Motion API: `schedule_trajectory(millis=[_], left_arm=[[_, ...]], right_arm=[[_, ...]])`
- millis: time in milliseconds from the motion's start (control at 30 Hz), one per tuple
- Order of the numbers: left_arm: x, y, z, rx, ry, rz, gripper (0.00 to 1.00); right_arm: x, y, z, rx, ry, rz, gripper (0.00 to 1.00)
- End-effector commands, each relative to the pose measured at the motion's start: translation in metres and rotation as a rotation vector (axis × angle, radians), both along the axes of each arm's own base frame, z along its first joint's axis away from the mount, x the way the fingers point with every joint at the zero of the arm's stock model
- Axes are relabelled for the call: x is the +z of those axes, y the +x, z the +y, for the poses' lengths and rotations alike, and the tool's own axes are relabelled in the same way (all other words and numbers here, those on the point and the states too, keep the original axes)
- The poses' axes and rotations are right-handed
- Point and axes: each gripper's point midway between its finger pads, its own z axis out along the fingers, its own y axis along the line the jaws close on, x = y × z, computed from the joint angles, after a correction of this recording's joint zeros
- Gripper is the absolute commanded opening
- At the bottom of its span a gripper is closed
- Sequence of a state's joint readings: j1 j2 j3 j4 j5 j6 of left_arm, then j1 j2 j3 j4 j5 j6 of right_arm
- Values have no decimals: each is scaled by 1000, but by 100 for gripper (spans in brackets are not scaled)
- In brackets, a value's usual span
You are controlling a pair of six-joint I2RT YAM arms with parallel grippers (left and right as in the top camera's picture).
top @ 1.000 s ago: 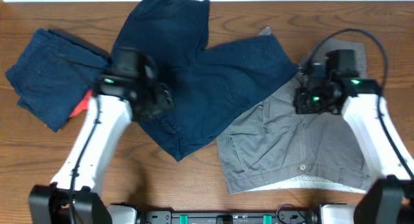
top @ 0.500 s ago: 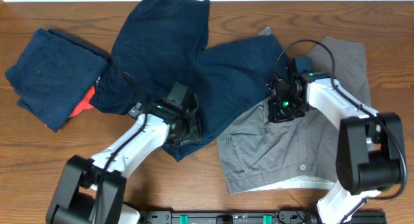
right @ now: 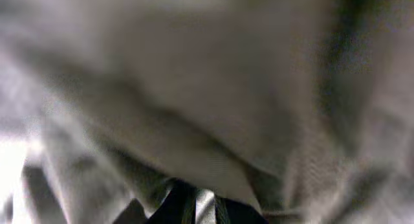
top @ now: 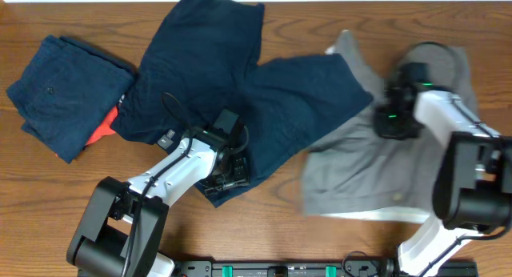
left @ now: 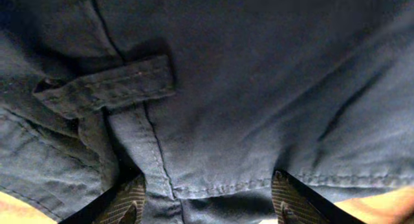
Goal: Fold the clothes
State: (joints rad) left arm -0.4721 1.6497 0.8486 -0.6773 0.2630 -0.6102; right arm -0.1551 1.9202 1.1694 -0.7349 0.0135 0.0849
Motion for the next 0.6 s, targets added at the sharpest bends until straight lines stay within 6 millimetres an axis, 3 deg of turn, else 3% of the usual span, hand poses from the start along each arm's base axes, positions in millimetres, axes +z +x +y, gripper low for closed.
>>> schedule_trajectory(millis=[0,167,300,400,567], left_arm=[[-10,-11,10,30,34,61,64],[-9,-16,33,52,84,105,64],[-7,-18,60,64,113,141,64],[-6,-13,75,93,101,143,64],[4,8,98,101,90,97,64]], right_arm=[[-25,-60,-98,-344,-245,183,13],[-14,-93,-150,-667,-176,205,16],[-3,-97,-165,-780,-69,179,19],[13,-78,-165,-779,45,95,23],[68,-29,-144,-606,161,-120,33]])
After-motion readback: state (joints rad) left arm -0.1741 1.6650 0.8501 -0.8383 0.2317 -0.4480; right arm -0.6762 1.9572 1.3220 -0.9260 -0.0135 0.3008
